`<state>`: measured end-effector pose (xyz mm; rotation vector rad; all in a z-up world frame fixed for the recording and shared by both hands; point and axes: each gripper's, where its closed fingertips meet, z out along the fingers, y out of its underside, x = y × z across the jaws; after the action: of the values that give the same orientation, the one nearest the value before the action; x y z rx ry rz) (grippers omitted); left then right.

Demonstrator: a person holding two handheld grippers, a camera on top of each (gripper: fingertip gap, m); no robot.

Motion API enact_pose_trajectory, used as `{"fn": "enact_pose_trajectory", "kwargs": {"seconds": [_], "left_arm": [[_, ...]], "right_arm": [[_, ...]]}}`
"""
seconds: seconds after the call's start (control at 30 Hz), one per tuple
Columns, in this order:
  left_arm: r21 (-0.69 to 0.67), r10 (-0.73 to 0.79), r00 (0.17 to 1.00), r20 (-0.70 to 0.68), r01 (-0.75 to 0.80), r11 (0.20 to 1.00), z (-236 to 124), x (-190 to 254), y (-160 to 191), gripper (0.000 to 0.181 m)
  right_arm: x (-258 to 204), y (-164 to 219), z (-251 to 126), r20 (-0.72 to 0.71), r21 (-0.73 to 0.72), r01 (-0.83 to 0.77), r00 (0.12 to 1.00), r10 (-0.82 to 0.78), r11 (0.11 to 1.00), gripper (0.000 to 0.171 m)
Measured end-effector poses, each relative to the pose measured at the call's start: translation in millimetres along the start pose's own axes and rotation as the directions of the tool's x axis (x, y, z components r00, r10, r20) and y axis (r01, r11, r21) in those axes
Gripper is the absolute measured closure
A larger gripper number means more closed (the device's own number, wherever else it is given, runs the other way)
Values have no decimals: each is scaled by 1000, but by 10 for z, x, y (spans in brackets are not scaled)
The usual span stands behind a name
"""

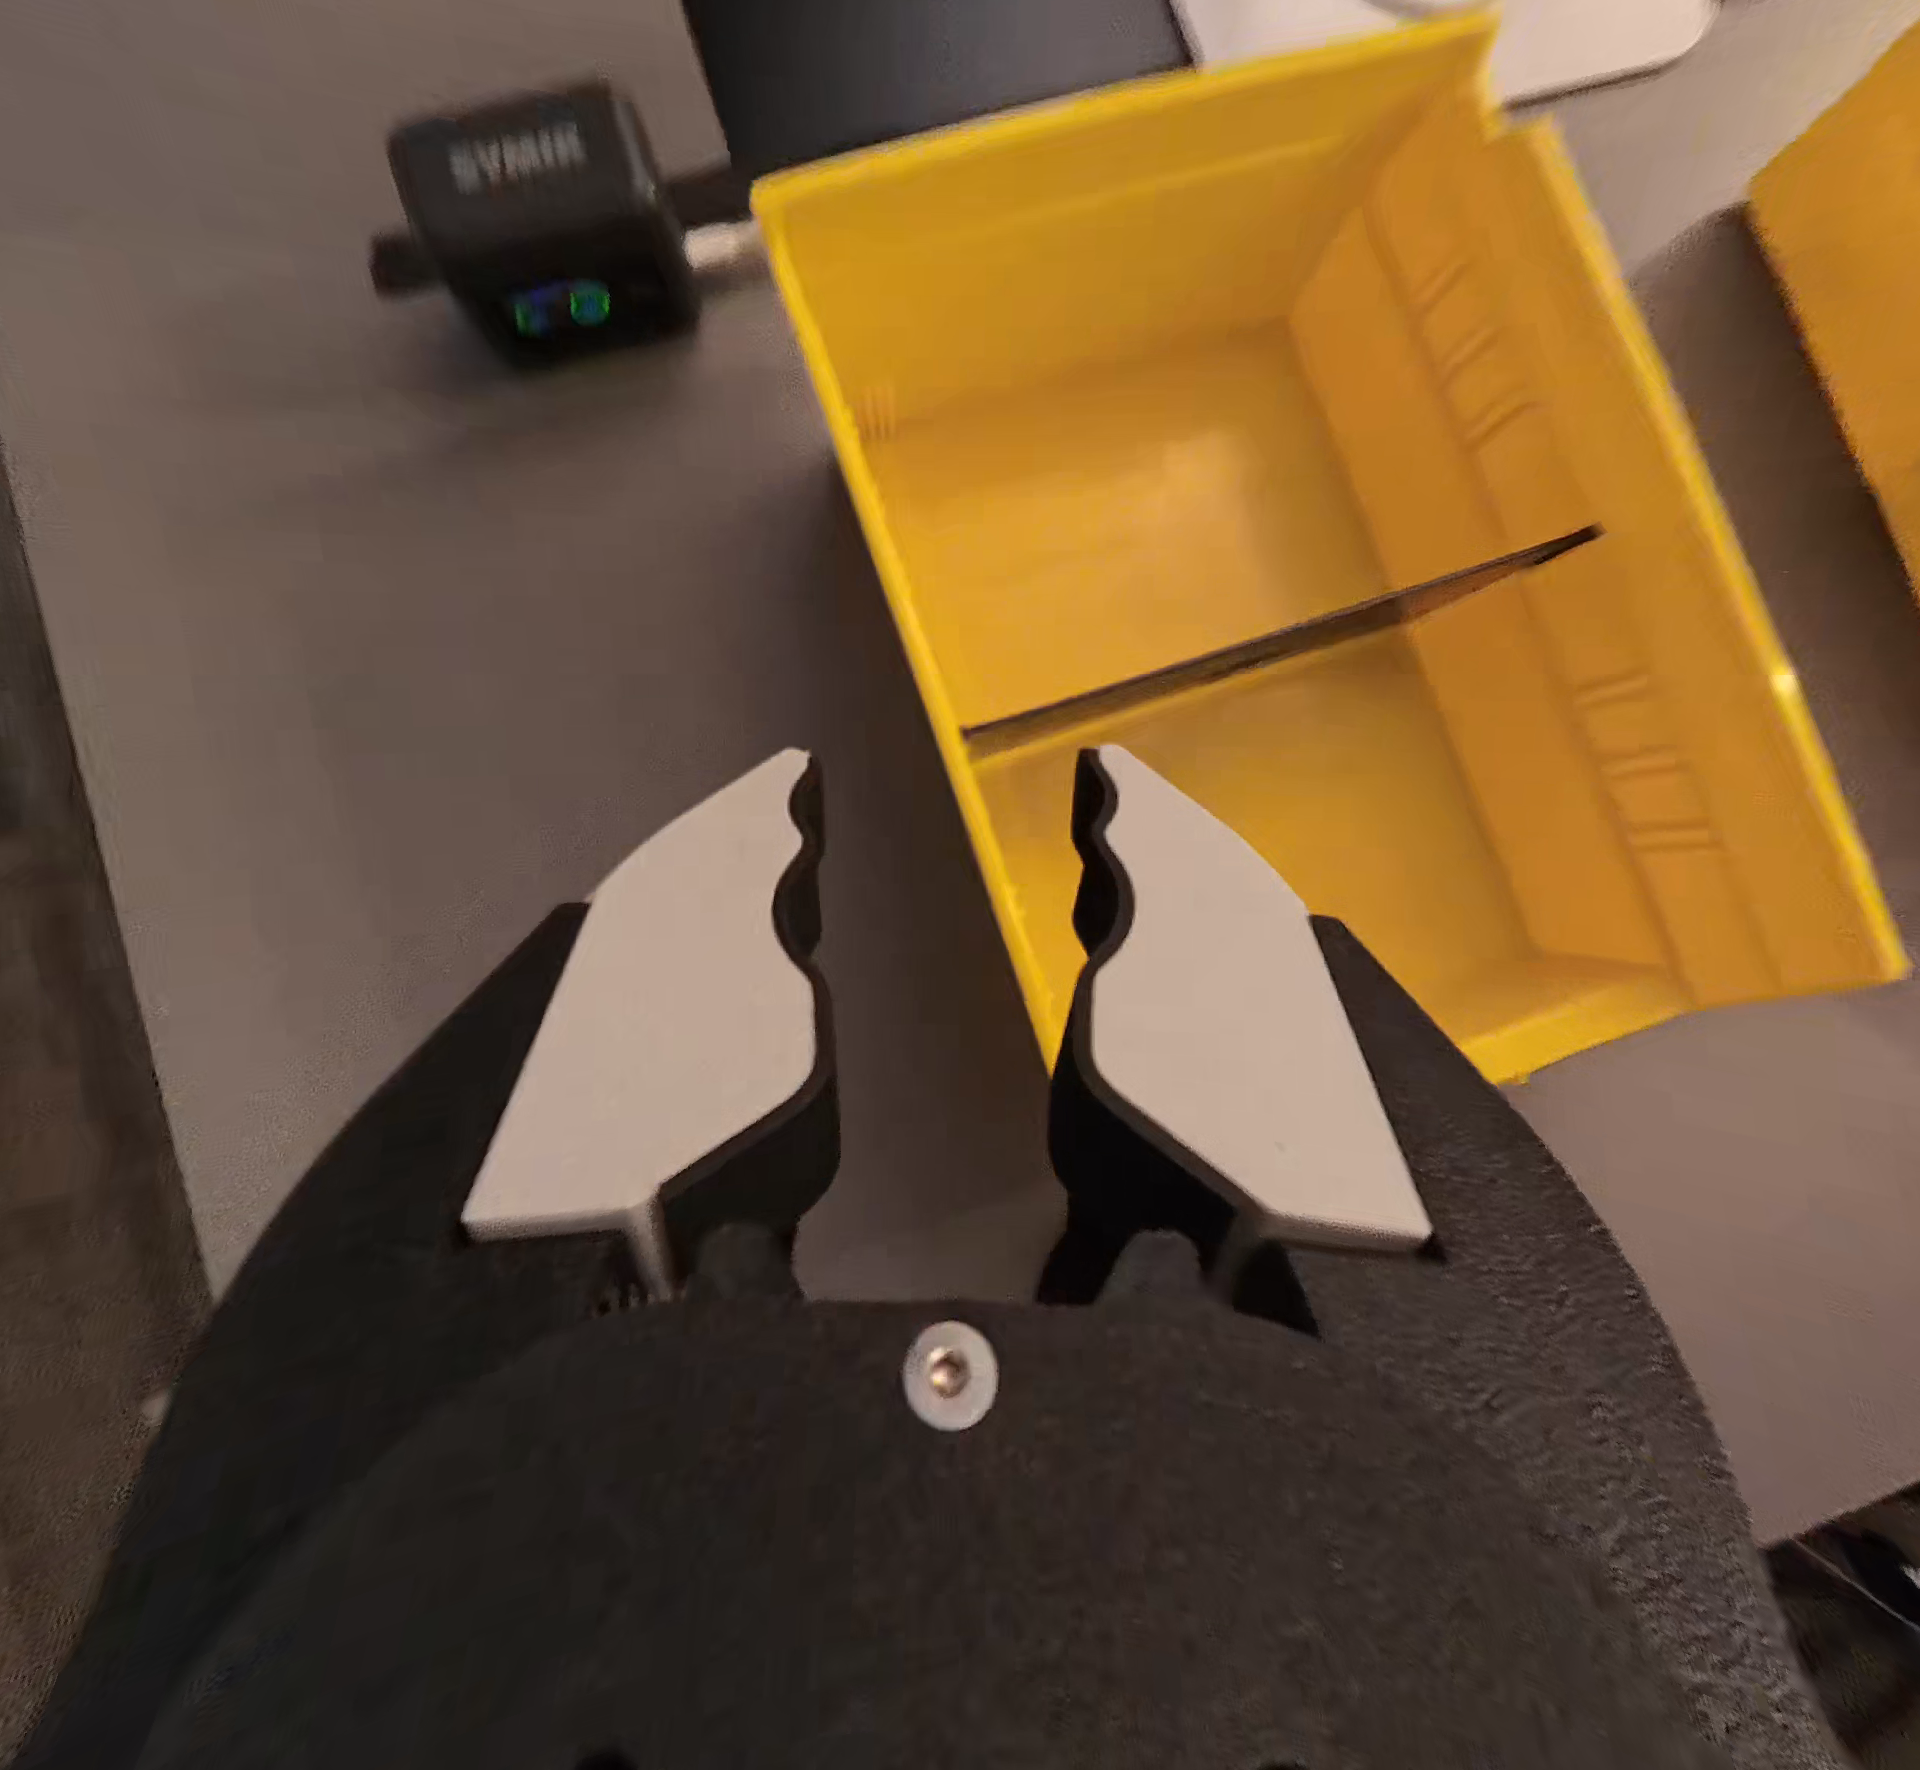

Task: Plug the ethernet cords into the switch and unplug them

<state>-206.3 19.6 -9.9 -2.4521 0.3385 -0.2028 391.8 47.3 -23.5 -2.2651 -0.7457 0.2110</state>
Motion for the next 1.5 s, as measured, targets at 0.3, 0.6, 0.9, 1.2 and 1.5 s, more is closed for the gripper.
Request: {"fn": "enact_pose_trajectory", "kwargs": {"seconds": [0.3,0.6,0.9,1.2,1.5], "left_arm": [[-211,-27,997,69,41,977,410,-163,316,127],[-457,-59,998,-30,39,889,637,70,700,144],[-486,64,998,-15,-63,872,731,252,646,167],[-502,101,993,-54,-115,858,752,476,645,167],[-545,88,994,-71,-112,831,687,571,728,164]], "right_arm": [[-110,561,342,42,-352,-261,955,294,899,116],[-331,879,564,-47,-610,-320,928,370,725,163],[-443,884,546,-49,-609,-345,915,400,714,163],[-553,864,562,-31,-616,-325,920,390,718,162],[-567,879,562,-41,-645,-341,909,415,684,161]]}}
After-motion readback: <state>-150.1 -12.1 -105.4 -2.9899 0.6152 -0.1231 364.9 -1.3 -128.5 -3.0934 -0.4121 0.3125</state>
